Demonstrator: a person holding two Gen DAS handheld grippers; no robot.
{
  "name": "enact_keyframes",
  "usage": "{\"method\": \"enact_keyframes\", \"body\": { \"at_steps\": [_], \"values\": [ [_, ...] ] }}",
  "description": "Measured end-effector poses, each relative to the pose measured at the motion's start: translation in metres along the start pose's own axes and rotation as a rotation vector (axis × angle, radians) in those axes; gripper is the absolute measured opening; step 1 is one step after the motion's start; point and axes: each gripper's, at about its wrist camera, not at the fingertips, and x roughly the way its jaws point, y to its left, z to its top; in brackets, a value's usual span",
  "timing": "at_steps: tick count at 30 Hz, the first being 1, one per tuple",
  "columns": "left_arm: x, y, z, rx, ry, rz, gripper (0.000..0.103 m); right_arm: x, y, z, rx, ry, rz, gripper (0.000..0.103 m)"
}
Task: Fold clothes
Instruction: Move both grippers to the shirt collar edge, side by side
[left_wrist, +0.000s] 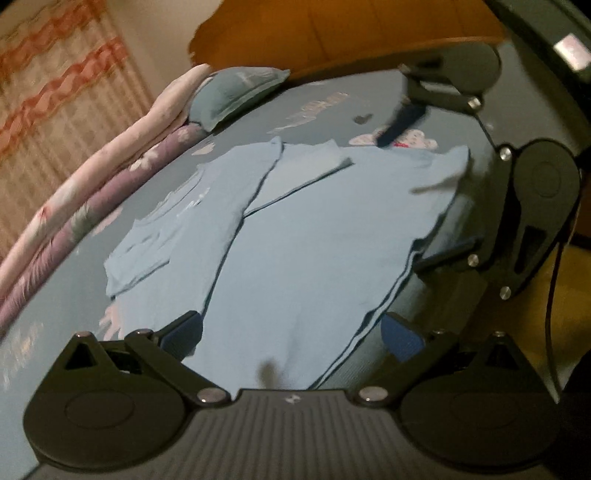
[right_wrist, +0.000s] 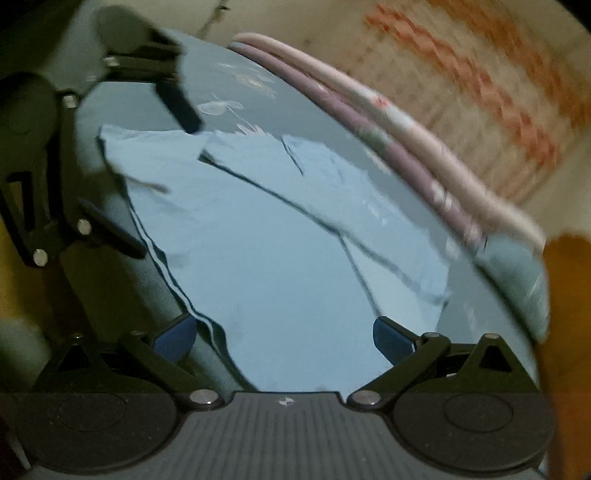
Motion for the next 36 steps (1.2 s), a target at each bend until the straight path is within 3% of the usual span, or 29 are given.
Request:
{"method": "enact_keyframes", "body": {
  "at_steps": [7,13,19,26,33,36],
  "values": [
    [0.010,-0.013,0.014,0.078,-0.022,-0.024,0.102,-0.001,0.009,0.009,-0.158,-0.026,-0.110,0.103],
    [0.025,-0.017,0.019,0.084,-0.046,-0.044,0.103,-0.005,0.000,0.013,-0.128,-0.046,-0.139,0.103],
    [0.033,-0.004,0.020,0.020,-0.035,0.046,0.102,-0.006,-0.004,0.010,-0.095,-0.044,-0.109,0.103],
    [0.020,0.004,0.020,0.032,-0.067,0.079,0.102,0.005,0.008,0.010,-0.091,-0.045,-0.072,0.103],
    [0.024,-0.004,0.014,0.122,-0.040,0.092,0.102,0.021,0.017,0.008,-0.155,-0.017,-0.221,0.103],
    [0.024,-0.010,0.012,0.173,-0.043,0.110,0.102,0.023,0.014,0.004,-0.169,-0.004,-0.243,0.103]
  ]
}}
